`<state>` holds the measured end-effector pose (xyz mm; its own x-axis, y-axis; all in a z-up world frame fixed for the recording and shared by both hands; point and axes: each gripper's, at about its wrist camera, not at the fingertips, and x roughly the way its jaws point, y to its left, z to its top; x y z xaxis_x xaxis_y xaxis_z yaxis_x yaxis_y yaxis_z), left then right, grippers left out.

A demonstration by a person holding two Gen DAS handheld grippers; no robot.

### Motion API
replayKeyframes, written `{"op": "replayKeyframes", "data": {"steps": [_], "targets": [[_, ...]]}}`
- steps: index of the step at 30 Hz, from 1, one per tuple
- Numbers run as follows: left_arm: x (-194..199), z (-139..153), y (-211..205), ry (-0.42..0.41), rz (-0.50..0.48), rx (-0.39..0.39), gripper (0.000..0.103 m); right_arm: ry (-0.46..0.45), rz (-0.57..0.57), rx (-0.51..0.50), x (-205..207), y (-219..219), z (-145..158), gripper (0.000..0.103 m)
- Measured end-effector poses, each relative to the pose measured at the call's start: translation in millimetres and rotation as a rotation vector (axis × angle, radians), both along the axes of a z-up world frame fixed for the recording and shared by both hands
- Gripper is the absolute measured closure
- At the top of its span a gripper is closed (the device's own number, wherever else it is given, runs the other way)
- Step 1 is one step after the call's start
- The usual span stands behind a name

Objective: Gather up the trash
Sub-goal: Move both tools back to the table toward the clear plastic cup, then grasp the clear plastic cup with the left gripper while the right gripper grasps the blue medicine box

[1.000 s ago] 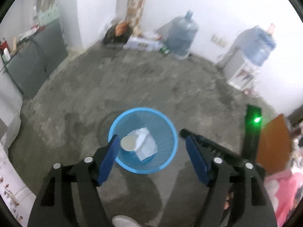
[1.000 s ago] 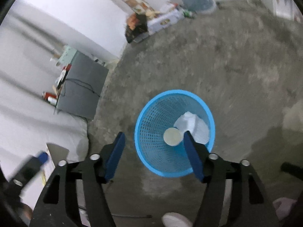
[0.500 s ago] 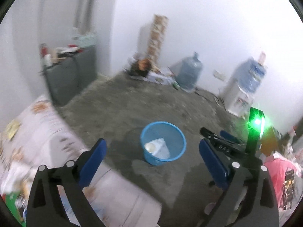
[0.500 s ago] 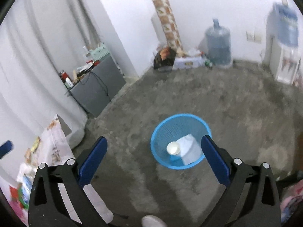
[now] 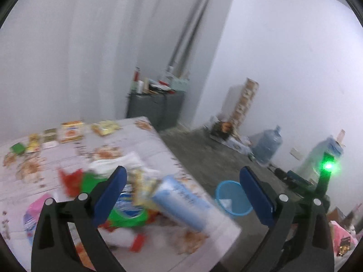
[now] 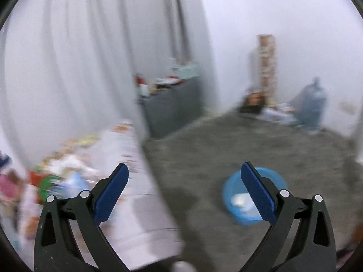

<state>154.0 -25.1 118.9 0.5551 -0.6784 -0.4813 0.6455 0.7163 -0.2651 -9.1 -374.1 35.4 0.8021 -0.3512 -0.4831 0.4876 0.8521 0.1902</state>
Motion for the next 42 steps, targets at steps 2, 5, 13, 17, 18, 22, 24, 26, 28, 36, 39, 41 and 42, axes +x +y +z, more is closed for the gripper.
{"op": "replayKeyframes", "data": {"steps": [2,5,13,17,18,22,24,26,28,36,39,41,42], "targets": [[-4.1,-5.3,25.7,-0.001,0.034,-0.012,0.006,-0.015,0.052,0.013,3.7,9.7,-1.1,0.008],[-4.7,-18.7,51.8,0.014,0.065,-0.017,0.006,0.003,0.114,0.045,11.3,18.6,-6.4,0.008],[-23.8,-63.1,44.4,0.052,-0.038,0.025,0.006,0.104,0.277,0.184,51.4,45.5,-22.9,0.008],[-33.0,-82.7,17.8,0.074,-0.104,0.077,0.006,0.173,0.371,0.188,70.9,73.3,-32.4,0.008],[-33.7,-89.8,8.8,0.076,-0.108,0.115,0.006,0.189,0.388,0.186,77.7,76.9,-33.9,0.008],[-30.4,-109.7,-14.6,0.080,-0.106,0.212,0.009,0.254,0.471,0.177,103.7,90.9,-39.8,0.008],[-27.5,-118.0,-21.6,0.078,-0.103,0.243,0.011,0.293,0.523,0.166,119.8,98.7,-43.8,0.008],[-26.4,-125.5,-30.0,0.050,-0.083,0.298,0.014,0.326,0.563,0.158,135.4,106.8,-48.5,0.008],[-29.4,-132.0,-38.0,0.008,-0.078,0.349,0.015,0.364,0.615,0.152,146.7,111.5,-54.3,0.008],[-43.0,-153.9,-53.3,-0.066,-0.053,0.467,0.015,0.435,0.709,0.167,178.1,125.6,-61.7,0.008],[-44.3,-157.9,-59.4,-0.081,-0.041,0.491,0.016,0.464,0.730,0.155,185.1,132.0,-63.4,0.008],[-44.0,-160.4,-63.3,-0.090,-0.028,0.512,0.016,0.484,0.739,0.144,189.1,136.3,-65.1,0.008],[-44.7,-161.5,-65.7,-0.089,-0.022,0.520,0.016,0.491,0.743,0.143,190.7,137.6,-66.2,0.008]]}}
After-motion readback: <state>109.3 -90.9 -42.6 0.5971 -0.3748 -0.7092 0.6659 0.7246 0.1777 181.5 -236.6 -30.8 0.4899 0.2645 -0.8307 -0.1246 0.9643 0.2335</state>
